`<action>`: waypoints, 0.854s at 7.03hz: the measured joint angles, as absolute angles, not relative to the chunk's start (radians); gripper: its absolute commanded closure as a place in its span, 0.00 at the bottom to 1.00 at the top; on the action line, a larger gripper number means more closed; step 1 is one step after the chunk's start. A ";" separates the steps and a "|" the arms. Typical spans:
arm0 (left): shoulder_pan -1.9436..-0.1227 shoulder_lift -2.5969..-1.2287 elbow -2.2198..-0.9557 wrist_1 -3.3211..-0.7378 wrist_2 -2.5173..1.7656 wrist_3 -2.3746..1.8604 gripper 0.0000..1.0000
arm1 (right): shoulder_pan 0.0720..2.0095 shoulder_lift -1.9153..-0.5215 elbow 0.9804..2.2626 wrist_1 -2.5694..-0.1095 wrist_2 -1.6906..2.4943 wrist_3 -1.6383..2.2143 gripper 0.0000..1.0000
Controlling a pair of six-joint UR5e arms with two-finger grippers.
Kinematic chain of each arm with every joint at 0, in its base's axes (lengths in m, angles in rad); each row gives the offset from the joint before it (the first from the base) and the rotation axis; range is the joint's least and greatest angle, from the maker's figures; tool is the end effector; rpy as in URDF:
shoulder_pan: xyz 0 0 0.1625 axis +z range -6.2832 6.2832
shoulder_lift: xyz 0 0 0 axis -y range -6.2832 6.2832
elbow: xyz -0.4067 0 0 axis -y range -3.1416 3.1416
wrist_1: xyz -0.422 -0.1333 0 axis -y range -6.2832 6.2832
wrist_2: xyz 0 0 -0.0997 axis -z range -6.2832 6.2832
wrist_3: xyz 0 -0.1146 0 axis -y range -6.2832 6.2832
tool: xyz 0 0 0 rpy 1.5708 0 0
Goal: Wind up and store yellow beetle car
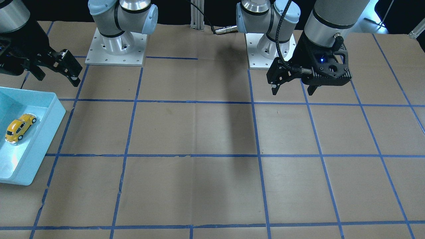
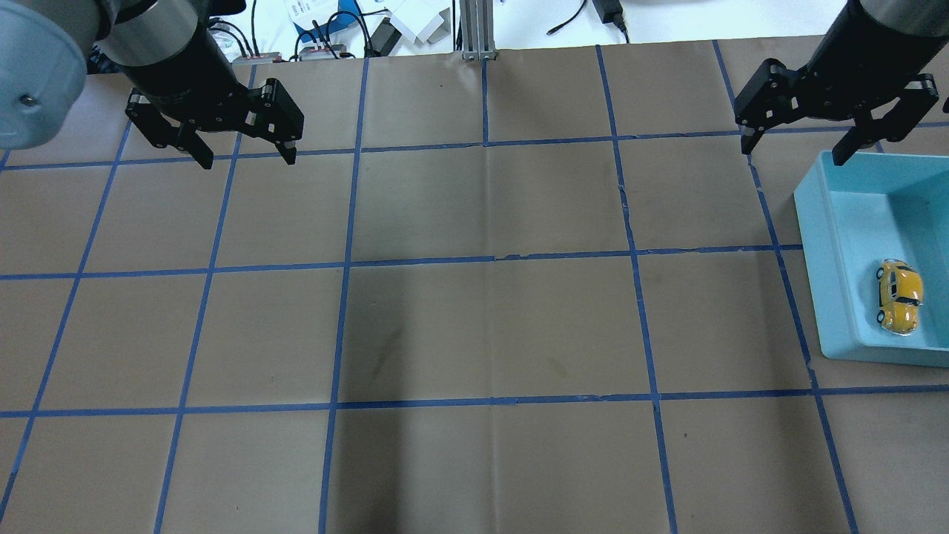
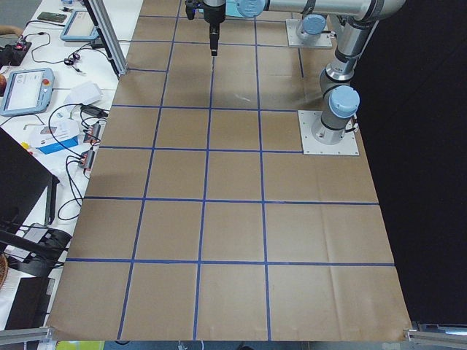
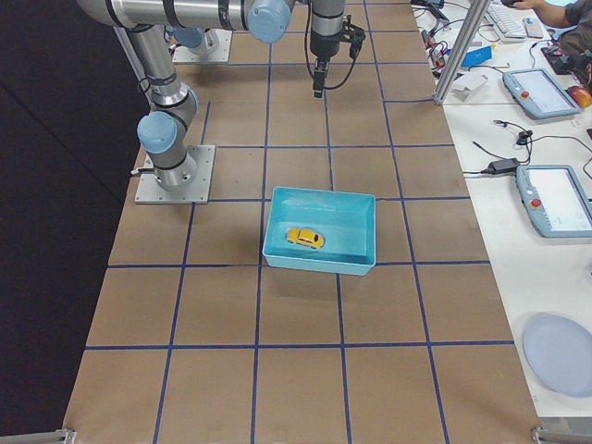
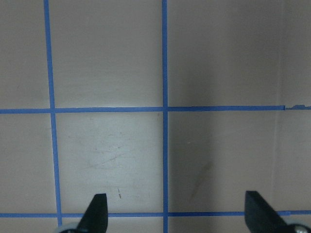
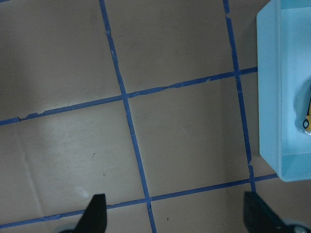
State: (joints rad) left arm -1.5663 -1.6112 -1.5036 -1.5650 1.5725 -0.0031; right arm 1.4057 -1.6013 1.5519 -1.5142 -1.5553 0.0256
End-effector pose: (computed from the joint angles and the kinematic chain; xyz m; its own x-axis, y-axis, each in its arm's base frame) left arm -0.1307 -0.5423 0.4689 -1.0000 -0.0077 -0.0016 -0.0076 0.9994 -0.0326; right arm 0.0498 -0.5232 0.4745 -0.9817 0.1896 -0.0153 0.1895 0.9818 0.0076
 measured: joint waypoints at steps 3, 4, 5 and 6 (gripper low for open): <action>-1.566 -1.611 -1.504 -1.567 1.573 -0.003 0.00 | 1.510 -1.594 1.568 -1.520 -1.592 0.115 0.00; -1.566 -1.611 -1.504 -1.567 1.573 -0.003 0.00 | 1.518 -1.593 1.570 -1.521 -1.597 0.123 0.00; -1.567 -1.609 -1.505 -1.569 1.572 -0.003 0.00 | 1.521 -1.593 1.570 -1.521 -1.599 0.126 0.00; -1.566 -1.607 -1.506 -1.569 1.572 -0.003 0.00 | 1.521 -1.592 1.571 -1.522 -1.598 0.127 0.00</action>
State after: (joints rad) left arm -1.5662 -1.6075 -1.5057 -1.5687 1.5720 -0.0031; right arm 1.5212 -1.5923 1.5707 -1.5217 -1.5977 0.1266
